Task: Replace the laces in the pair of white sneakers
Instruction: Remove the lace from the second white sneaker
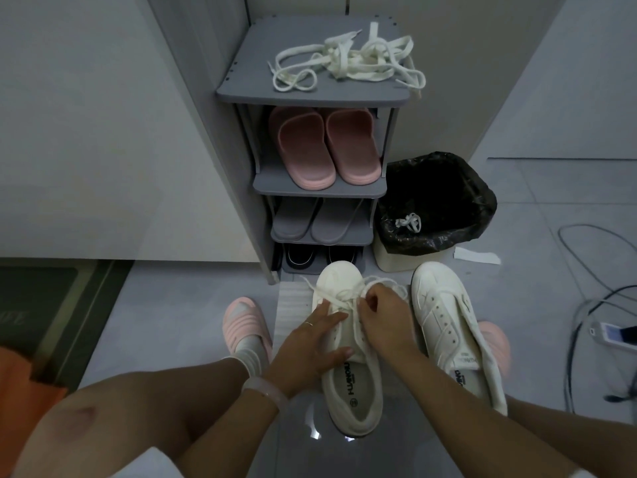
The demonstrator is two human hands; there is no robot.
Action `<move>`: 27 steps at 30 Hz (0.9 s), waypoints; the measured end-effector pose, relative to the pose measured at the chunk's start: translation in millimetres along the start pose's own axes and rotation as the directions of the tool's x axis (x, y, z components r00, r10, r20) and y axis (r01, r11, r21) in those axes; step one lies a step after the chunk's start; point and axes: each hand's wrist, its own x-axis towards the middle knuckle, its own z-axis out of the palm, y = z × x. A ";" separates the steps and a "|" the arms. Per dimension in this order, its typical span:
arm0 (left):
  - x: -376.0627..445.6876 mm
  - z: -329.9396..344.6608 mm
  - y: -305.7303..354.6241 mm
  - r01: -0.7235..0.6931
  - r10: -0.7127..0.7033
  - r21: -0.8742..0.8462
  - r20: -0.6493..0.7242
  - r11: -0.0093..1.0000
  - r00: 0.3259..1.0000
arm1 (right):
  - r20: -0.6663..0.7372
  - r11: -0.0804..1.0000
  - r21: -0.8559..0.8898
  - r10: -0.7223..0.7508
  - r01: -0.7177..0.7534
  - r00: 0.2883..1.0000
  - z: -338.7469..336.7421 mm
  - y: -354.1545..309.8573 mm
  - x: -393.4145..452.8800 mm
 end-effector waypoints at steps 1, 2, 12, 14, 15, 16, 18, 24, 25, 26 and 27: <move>0.6 -0.3 0.4 -0.002 0.002 0.004 0.002 1.000 1.000 | -0.031 0.999 0.048 0.006 -0.005 0.999 -5.8 -1.8 6.9; 0.7 -0.3 0.7 -0.004 0.003 0.013 0.006 1.000 1.000 | -0.105 0.992 0.125 0.049 -0.036 0.993 -13.9 -3.7 16.7; 0.9 1.3 0.9 -0.057 0.058 0.040 -0.018 0.998 0.998 | 0.102 0.974 0.138 0.166 -0.179 0.981 -3.3 7.0 -2.8; 0.9 1.5 0.4 -0.061 0.062 0.045 -0.019 0.997 0.998 | 0.038 0.989 0.089 0.117 -0.120 0.992 -1.8 4.6 -3.1; 1.0 1.5 0.7 -0.061 0.061 0.048 -0.017 0.997 0.998 | 0.034 0.994 0.062 0.088 -0.090 0.996 -1.5 3.3 -2.9; 1.4 1.7 0.8 -0.062 0.062 0.053 -0.016 0.997 0.998 | 0.044 0.997 0.044 0.064 -0.066 0.997 -1.7 3.0 -2.8; 1.7 2.0 0.4 -0.059 0.060 0.064 -0.013 0.996 0.998 | 0.061 1.000 0.017 0.023 -0.024 0.998 -4.9 2.6 0.0; 2.2 2.7 -0.7 -0.007 0.005 0.084 0.013 0.996 1.000 | -0.321 0.922 0.385 0.101 0.032 0.942 -48.7 -10.7 35.8; 2.0 3.0 -0.5 0.000 -0.002 0.091 0.016 0.996 1.000 | -0.370 0.912 0.406 0.100 0.064 0.924 -56.6 -13.3 40.7; 2.1 3.0 0.1 0.005 -0.007 0.095 0.019 0.995 1.000 | -0.395 0.906 0.414 0.092 0.089 0.914 -63.1 -14.8 44.4; 1.7 3.0 0.6 0.006 -0.007 0.095 0.019 0.995 1.000 | -0.387 0.908 0.406 0.073 0.099 0.919 -67.8 -16.4 45.8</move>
